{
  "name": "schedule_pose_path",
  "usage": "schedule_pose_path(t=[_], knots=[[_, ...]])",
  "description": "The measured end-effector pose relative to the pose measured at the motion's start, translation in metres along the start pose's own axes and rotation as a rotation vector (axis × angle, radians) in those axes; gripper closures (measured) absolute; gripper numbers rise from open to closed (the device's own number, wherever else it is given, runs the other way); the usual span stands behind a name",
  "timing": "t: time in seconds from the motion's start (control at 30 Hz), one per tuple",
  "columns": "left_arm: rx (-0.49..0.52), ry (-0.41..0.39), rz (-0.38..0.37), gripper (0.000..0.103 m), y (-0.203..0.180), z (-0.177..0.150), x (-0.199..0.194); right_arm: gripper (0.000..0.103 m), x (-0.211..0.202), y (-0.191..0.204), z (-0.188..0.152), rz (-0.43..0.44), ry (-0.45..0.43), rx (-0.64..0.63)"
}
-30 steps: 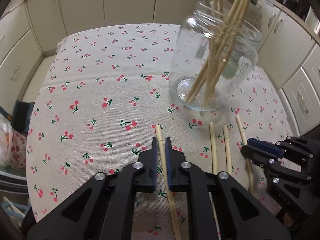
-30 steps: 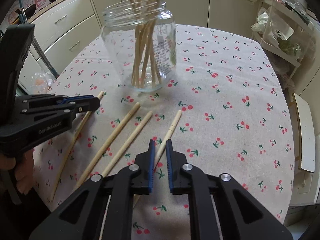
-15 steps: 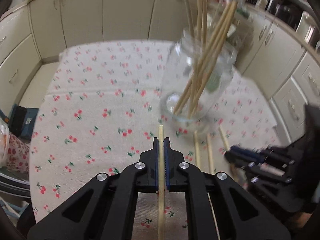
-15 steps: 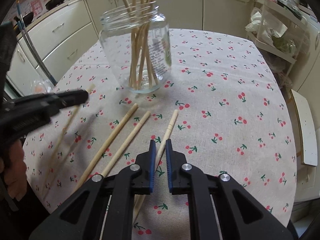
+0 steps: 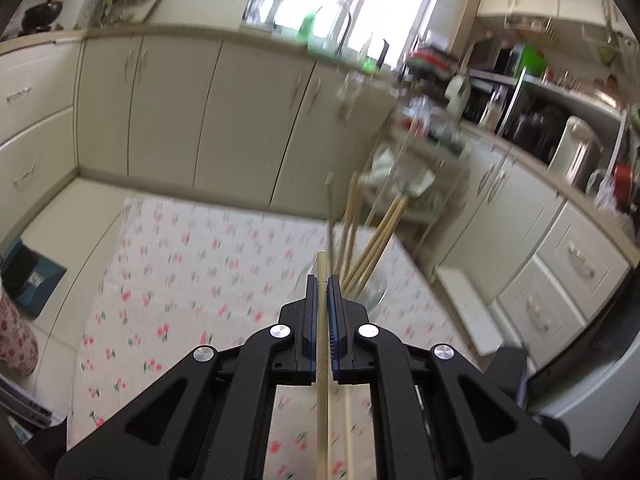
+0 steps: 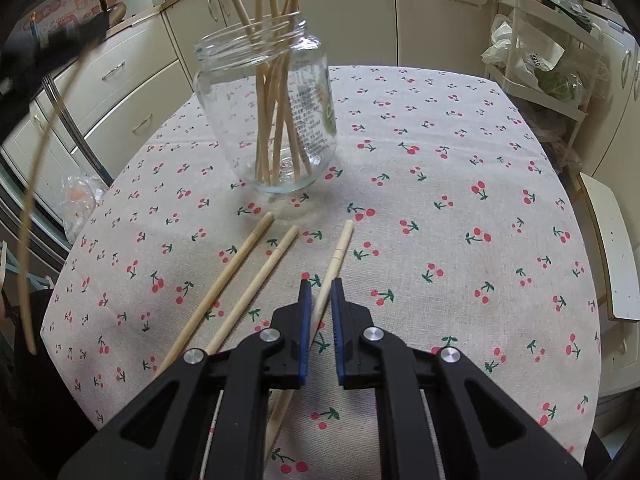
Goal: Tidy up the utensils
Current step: 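Lift the left gripper's chopstick over the jar and release it while the right gripper holds its chopstick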
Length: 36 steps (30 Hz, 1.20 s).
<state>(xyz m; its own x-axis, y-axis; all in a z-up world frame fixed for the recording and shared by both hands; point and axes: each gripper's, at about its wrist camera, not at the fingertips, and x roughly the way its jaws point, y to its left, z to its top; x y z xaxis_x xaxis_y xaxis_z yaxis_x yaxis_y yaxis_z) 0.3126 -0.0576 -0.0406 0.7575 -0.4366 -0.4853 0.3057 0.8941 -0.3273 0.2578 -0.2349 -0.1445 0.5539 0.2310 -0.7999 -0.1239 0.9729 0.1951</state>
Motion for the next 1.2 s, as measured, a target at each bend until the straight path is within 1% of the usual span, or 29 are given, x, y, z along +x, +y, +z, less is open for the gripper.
schedule_pose_path(t=[0.13, 0.23, 0.33, 0.53, 0.6, 0.8, 1.0, 1.2], knots=[[-0.006, -0.109, -0.021, 0.098, -0.012, 0.025, -0.010, 0.093, 0.000, -0.002, 0.000, 0.007, -0.008, 0.011], [-0.012, -0.169, -0.037, 0.098, -0.020, 0.043, -0.009, 0.093, 0.000, -0.004, -0.001, 0.017, -0.009, 0.019], [-0.014, -0.210, -0.041, 0.098, -0.029, 0.056, -0.003, 0.093, 0.000, -0.006, -0.001, 0.031, -0.010, 0.031], [-0.017, -0.273, -0.028, 0.098, -0.031, 0.070, 0.012, 0.093, 0.000, -0.011, -0.001, 0.061, -0.014, 0.057], [-0.018, -0.304, -0.013, 0.098, -0.031, 0.074, 0.019, 0.094, 0.000, -0.012, -0.001, 0.068, -0.015, 0.061], [-0.023, -0.359, 0.023, 0.098, -0.029, 0.083, 0.042, 0.094, 0.001, -0.016, 0.000, 0.095, -0.016, 0.080], [-0.011, -0.426, 0.054, 0.098, -0.033, 0.093, 0.054, 0.094, 0.003, -0.020, 0.001, 0.121, -0.016, 0.092], [0.006, -0.464, 0.068, 0.098, -0.038, 0.098, 0.063, 0.094, 0.005, -0.021, 0.002, 0.136, -0.018, 0.101]])
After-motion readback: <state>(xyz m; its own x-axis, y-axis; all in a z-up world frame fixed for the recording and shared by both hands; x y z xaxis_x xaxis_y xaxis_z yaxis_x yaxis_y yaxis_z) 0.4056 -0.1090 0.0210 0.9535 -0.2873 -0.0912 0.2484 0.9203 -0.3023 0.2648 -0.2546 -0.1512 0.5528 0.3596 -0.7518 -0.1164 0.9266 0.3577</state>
